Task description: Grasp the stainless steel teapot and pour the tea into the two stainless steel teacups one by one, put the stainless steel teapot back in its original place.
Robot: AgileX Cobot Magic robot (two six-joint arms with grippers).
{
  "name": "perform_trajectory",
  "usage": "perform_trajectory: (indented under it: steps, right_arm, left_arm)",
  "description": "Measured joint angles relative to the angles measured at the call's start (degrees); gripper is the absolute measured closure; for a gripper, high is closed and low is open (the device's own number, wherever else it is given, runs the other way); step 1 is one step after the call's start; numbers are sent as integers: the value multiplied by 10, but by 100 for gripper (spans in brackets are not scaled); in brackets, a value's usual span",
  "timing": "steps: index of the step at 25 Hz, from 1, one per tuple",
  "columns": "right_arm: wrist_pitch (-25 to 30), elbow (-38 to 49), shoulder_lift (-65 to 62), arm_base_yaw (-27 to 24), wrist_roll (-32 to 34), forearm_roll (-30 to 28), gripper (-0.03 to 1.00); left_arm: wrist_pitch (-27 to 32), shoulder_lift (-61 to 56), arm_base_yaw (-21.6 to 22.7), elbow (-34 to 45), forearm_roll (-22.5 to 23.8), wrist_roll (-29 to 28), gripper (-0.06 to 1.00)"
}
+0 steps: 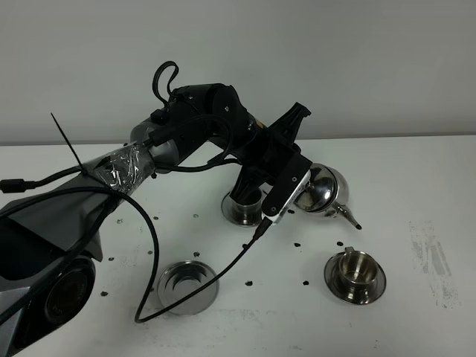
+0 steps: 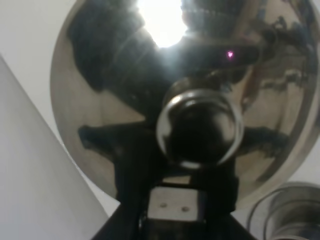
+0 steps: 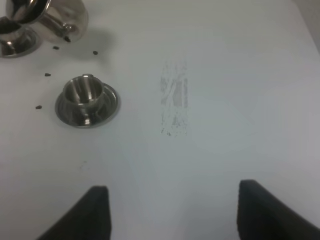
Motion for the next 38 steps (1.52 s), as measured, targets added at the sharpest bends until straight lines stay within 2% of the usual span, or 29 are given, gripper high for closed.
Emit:
perform_trajectory:
  steps: [16,25,38]
  right_arm:
    - [0,0,0,0,0,0,41]
    - [0,0,0,0,0,0,41]
    - [0,0,0,0,1,0,41]
  left_arm:
    - [33,10,0,0,-16,0,68]
    - [67,10,0,-34,-27,0,68]
    - [70,10,0,-36,35,1,68]
